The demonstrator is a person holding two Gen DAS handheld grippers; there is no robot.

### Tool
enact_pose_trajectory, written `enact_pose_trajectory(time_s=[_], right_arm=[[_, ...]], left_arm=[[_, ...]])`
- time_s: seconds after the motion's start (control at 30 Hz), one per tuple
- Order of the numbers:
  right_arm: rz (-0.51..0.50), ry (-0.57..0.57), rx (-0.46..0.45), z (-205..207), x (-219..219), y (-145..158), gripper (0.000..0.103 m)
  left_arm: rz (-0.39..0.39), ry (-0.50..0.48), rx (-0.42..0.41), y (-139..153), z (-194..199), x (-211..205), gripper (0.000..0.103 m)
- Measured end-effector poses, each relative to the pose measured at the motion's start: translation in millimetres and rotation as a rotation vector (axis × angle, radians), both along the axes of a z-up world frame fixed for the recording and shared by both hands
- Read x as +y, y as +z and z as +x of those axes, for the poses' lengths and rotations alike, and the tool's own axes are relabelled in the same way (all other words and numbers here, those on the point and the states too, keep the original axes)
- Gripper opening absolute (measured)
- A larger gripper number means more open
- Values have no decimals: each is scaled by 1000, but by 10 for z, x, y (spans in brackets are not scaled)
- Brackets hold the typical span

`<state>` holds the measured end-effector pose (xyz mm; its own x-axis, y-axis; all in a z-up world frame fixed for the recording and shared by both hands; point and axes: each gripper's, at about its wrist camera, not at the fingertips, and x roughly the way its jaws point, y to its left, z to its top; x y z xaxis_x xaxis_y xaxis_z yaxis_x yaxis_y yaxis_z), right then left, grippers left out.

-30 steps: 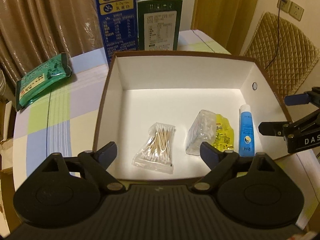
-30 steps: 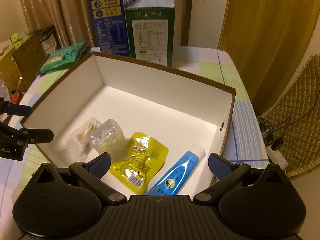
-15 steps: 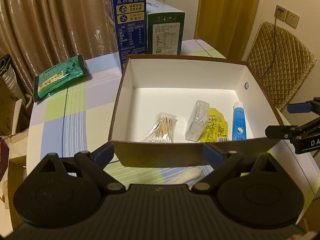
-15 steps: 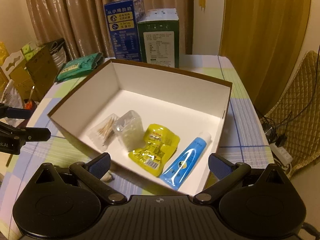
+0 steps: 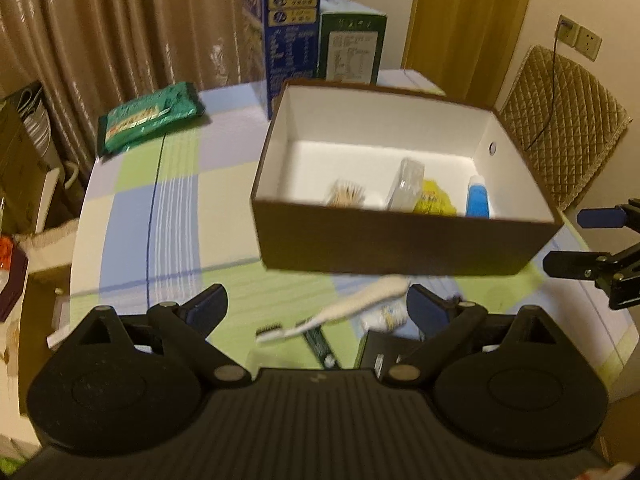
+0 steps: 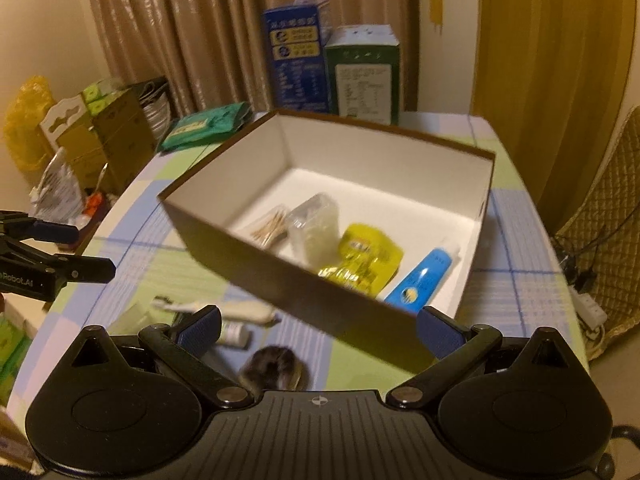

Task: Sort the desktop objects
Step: 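Withdraw both tools from the box toward the loose items on the table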

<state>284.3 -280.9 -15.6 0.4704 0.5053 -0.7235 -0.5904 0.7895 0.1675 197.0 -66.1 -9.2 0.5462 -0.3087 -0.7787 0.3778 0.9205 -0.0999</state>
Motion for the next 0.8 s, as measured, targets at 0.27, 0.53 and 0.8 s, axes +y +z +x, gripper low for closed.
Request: enact_pose_trajectory(time_s=[0.27, 0.53, 0.8], right_arm=[[1, 35, 71, -181, 71, -176, 101], [6, 130, 109, -341, 255, -300, 101], [-27, 179, 125, -444, 393, -458, 101]], left_arm=[[9, 18, 59, -193, -243, 174, 94], [41, 25, 102, -371, -355, 257, 94], [57, 21, 126, -495, -414, 326, 94]])
